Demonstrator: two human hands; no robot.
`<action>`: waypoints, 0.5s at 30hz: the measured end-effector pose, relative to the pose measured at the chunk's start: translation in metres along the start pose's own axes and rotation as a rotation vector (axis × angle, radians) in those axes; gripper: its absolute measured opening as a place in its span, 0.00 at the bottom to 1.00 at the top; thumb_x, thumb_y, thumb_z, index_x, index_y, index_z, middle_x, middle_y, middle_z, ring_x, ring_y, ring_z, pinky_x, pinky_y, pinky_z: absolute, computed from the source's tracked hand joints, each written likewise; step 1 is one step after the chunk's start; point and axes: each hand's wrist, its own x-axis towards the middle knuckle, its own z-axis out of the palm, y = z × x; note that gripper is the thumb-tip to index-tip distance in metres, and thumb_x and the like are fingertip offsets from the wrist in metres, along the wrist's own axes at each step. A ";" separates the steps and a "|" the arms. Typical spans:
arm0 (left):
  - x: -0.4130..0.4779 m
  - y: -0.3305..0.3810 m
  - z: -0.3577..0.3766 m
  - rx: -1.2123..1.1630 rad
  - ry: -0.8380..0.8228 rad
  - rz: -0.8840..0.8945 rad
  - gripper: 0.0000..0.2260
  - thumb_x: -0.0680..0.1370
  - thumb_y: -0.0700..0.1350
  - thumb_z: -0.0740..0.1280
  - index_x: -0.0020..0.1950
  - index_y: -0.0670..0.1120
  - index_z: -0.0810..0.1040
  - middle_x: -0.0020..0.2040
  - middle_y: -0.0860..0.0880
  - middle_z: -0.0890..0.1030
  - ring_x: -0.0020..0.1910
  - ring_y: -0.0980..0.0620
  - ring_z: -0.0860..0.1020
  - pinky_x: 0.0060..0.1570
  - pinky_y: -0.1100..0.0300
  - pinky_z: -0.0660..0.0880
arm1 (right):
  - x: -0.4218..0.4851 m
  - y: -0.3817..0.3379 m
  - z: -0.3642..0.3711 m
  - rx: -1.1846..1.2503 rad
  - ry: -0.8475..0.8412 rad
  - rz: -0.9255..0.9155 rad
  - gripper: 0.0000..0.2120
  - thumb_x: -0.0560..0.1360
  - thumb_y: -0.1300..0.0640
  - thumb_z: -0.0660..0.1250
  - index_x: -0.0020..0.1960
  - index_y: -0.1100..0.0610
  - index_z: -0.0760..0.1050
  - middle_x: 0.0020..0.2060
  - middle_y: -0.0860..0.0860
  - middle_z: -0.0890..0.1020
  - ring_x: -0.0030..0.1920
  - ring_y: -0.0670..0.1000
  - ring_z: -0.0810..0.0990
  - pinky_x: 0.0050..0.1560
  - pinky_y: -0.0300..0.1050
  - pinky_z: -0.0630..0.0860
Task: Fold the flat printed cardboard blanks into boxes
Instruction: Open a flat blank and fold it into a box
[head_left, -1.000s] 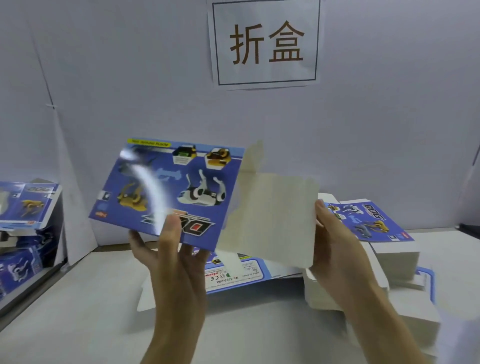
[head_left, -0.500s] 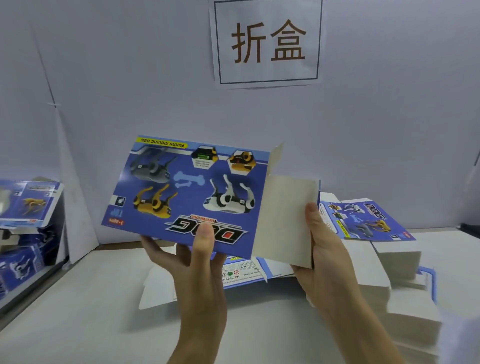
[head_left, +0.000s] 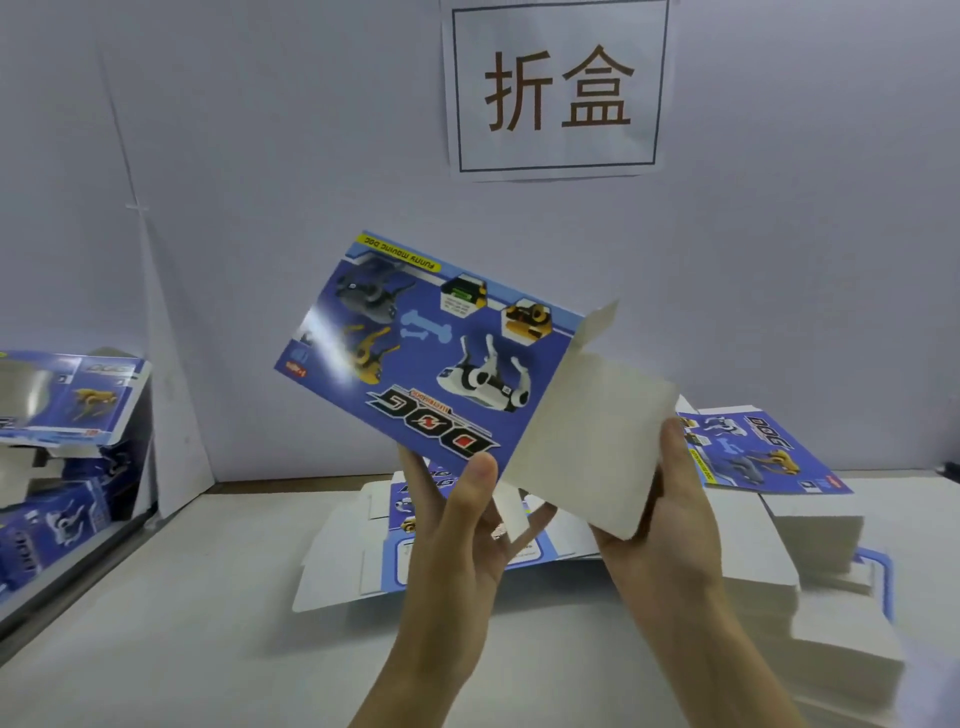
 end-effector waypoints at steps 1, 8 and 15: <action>0.002 0.004 -0.001 0.055 0.020 -0.001 0.44 0.64 0.53 0.79 0.74 0.63 0.59 0.57 0.50 0.81 0.55 0.50 0.82 0.46 0.47 0.81 | 0.002 0.003 -0.002 -0.052 0.026 0.027 0.18 0.77 0.40 0.60 0.58 0.49 0.80 0.51 0.49 0.86 0.48 0.48 0.85 0.38 0.43 0.81; 0.015 0.071 -0.047 0.583 0.031 -0.117 0.30 0.60 0.57 0.80 0.53 0.75 0.68 0.50 0.50 0.84 0.43 0.47 0.83 0.34 0.59 0.80 | 0.010 0.032 -0.020 -0.583 0.067 0.345 0.19 0.82 0.45 0.55 0.58 0.60 0.73 0.46 0.56 0.80 0.39 0.57 0.79 0.42 0.51 0.76; 0.086 0.186 -0.148 0.446 0.587 -0.033 0.27 0.71 0.54 0.75 0.65 0.48 0.71 0.57 0.44 0.80 0.50 0.46 0.81 0.43 0.48 0.81 | 0.002 0.043 -0.012 -0.769 -0.057 0.477 0.16 0.82 0.48 0.55 0.62 0.57 0.71 0.51 0.61 0.79 0.40 0.61 0.78 0.49 0.59 0.73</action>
